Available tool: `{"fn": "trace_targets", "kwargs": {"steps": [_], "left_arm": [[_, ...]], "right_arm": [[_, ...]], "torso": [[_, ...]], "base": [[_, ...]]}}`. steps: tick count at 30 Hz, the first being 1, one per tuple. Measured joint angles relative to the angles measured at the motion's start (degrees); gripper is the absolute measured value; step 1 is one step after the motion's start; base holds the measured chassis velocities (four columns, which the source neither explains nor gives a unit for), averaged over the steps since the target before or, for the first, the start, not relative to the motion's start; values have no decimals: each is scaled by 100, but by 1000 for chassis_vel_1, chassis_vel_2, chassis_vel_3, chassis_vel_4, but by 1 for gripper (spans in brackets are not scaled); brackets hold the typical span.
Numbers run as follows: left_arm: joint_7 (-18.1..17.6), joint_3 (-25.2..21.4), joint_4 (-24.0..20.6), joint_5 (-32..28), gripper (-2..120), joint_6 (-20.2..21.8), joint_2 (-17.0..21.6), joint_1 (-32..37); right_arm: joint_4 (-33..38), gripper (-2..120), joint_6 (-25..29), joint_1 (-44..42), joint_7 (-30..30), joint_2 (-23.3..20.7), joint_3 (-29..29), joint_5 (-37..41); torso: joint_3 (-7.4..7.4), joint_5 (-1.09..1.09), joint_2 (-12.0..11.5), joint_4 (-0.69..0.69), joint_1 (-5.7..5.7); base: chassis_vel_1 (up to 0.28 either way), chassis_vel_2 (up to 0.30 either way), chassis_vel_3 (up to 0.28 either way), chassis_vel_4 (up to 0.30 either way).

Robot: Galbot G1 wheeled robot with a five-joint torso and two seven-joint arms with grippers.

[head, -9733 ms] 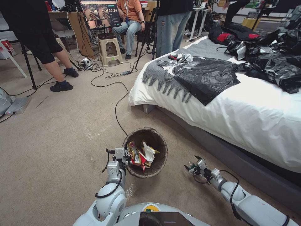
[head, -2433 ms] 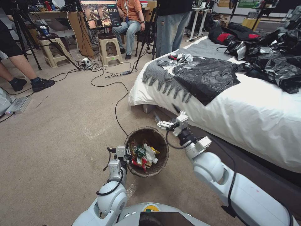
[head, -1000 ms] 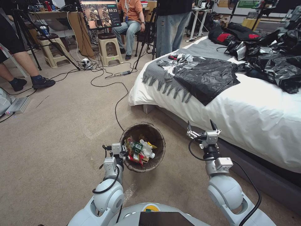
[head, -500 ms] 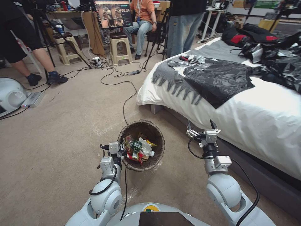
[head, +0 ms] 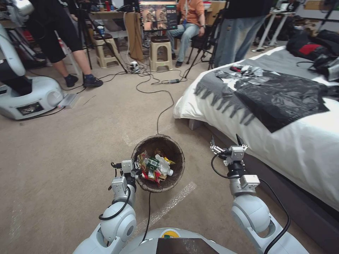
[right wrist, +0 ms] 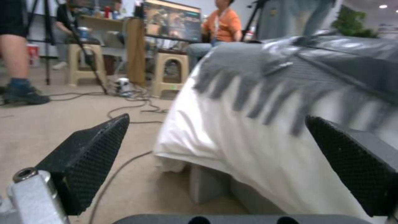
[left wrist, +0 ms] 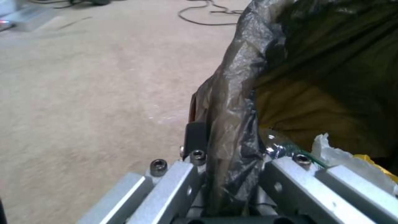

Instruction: Pick up the trash bin, then pick up the garbage from the floor and place it into the trash bin.

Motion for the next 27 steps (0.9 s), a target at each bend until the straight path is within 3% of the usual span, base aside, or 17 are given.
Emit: {"fn": "trace_targets", "kwargs": {"steps": [27], "left_arm": [[9, -80, -68, 25, 0, -2, -30, 41]], "right_arm": [[-53, 100, -7, 15, 29, 95, -100, -54]], "torso": [[0, 0, 0, 0, 0]], "base": [[85, 92, 90, 94]]}}
